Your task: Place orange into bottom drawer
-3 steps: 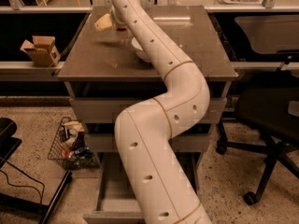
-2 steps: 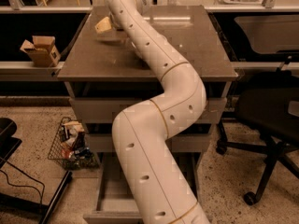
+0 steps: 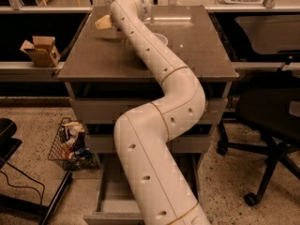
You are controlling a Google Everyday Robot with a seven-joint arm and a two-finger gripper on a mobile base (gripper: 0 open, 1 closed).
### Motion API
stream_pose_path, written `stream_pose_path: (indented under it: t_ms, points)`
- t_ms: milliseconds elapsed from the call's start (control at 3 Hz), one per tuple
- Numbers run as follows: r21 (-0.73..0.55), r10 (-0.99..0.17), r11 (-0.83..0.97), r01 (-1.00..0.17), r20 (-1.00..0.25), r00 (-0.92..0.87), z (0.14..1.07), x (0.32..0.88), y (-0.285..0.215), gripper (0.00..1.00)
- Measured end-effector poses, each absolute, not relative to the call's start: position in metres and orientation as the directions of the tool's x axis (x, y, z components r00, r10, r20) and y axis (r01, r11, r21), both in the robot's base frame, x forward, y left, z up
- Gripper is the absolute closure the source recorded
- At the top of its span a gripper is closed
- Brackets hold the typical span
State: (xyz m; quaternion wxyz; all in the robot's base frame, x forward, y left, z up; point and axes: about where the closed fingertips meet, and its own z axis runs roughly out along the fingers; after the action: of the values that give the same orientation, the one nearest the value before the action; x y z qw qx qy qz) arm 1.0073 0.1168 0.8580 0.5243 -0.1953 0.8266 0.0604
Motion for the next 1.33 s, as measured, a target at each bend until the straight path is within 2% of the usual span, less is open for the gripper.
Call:
stream_pose_path:
  t_ms: [1333]
  points:
    - [-0.089, -0.225, 0.929, -0.359, -0.907, -0.357, 0.83, 1.023, 0.118, 0.0]
